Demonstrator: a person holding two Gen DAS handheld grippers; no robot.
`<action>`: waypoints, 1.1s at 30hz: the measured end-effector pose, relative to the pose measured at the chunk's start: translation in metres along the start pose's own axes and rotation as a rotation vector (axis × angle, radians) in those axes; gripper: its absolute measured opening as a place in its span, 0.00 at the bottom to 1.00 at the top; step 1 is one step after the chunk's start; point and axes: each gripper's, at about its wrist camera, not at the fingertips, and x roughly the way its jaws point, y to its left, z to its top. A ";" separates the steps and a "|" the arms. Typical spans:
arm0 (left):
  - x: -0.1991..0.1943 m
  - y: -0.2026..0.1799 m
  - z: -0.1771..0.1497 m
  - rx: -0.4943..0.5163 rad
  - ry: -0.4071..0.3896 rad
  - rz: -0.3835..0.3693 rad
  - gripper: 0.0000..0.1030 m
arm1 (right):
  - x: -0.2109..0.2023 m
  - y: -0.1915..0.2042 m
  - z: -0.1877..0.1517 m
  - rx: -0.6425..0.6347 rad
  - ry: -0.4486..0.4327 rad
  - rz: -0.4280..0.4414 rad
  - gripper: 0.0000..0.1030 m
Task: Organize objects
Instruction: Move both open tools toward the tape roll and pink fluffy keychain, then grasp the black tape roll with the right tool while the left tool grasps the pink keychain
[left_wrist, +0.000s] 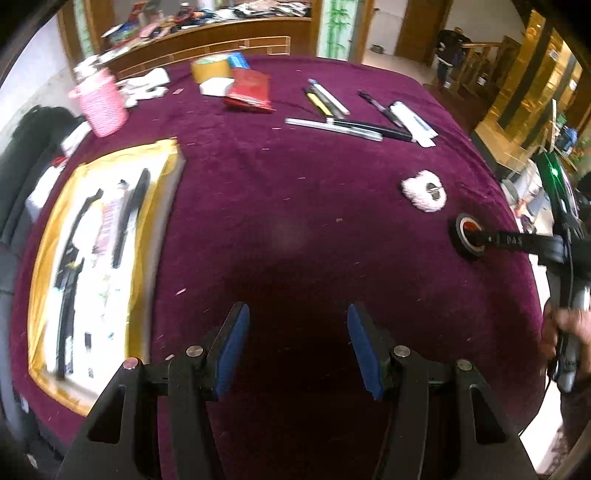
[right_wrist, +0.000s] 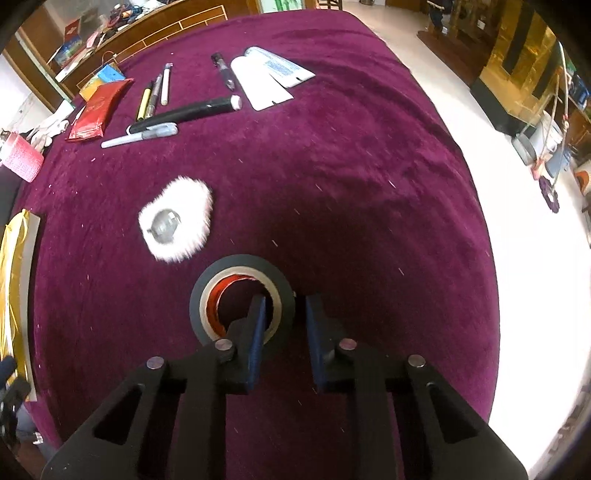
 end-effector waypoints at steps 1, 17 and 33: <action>0.006 -0.006 0.006 0.015 0.002 -0.017 0.47 | -0.003 -0.005 -0.005 0.010 0.004 0.005 0.18; 0.091 -0.126 0.091 0.389 -0.071 -0.132 0.47 | -0.022 -0.036 -0.054 0.102 -0.018 0.038 0.18; 0.117 -0.148 0.097 0.427 -0.053 -0.145 0.47 | -0.024 -0.040 -0.061 0.127 -0.065 0.070 0.20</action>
